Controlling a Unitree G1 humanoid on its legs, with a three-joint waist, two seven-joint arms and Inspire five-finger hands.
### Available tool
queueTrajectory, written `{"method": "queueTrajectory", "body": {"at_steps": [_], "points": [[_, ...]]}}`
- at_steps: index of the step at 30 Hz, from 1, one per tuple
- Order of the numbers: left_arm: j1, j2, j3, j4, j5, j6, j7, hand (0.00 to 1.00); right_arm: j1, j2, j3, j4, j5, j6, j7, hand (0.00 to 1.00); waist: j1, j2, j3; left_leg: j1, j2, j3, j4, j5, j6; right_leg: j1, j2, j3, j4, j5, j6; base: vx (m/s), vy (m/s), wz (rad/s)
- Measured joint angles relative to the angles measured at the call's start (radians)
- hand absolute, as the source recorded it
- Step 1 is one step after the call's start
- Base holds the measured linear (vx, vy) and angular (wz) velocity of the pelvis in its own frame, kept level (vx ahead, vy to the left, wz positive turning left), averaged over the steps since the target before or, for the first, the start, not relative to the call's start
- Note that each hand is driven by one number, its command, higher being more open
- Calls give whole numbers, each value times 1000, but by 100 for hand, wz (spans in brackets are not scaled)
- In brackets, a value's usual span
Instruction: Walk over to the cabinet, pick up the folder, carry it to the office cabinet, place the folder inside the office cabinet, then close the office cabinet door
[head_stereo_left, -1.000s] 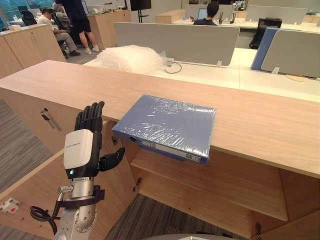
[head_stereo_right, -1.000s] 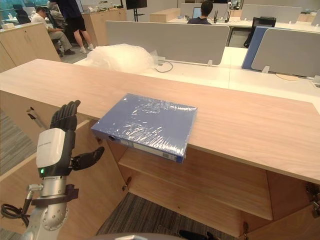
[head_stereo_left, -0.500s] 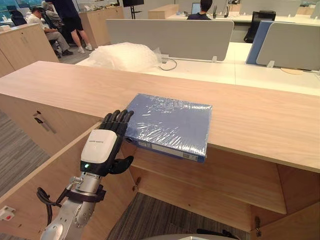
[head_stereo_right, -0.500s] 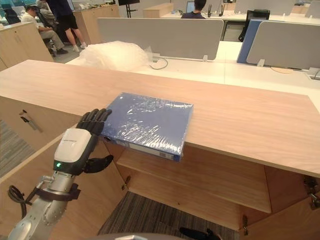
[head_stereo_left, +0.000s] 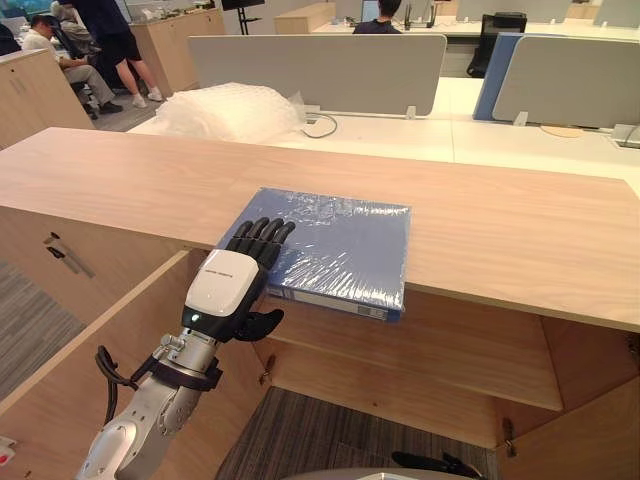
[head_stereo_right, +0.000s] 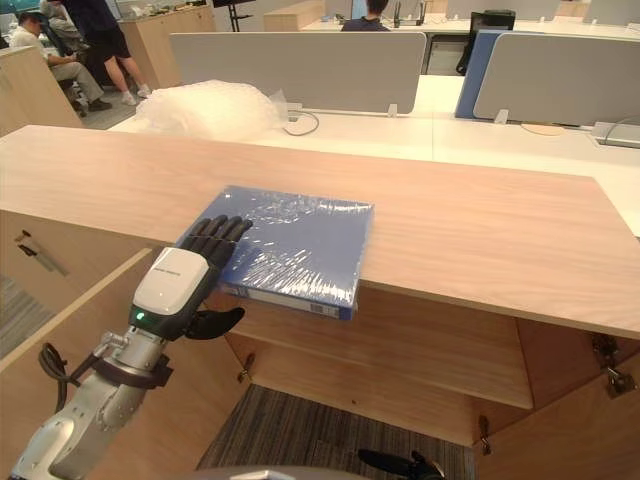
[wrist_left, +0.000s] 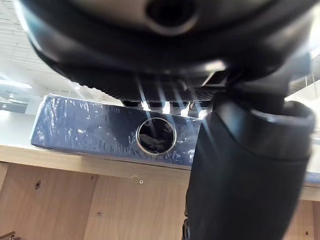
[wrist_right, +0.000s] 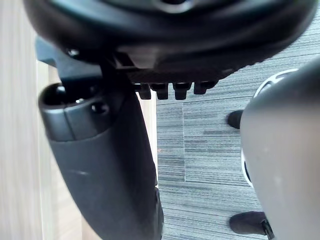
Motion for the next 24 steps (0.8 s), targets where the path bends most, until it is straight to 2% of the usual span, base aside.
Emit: {"method": "queueTrajectory", "body": {"at_steps": [13,18,20,22,24], "points": [[-132,8,0,-27,0,-22,71,0,-1,-7,19,0,-1,3,3,100,-8,9,-15,0,-3,7,0,0,0,2,0,10,-18,16,2,-14,9,-2],[-135,6,0,-36,0,-18,68,0,-1,-6,21,0,-1,4,3,100,-10,6,-20,1,-3,7,0,0,0,3,0,10,-18,17,2,0,0,0],[-133,-23,2,-45,0,-9,67,0,0,-6,26,0,-1,4,2,100,-10,3,-19,1,-4,7,0,0,0,3,-1,10,-18,17,2,0,0,0],[-98,-165,24,-98,-16,15,53,0,1,-5,25,4,0,4,0,100,-7,0,-20,1,-5,12,0,0,0,1,-3,19,-18,18,4,-17,21,-5],[-72,-266,45,-140,-75,23,49,0,2,-1,15,6,0,5,-3,100,-6,-3,-18,1,-4,15,0,0,0,-2,-2,24,-17,18,4,-15,14,-6]]}}
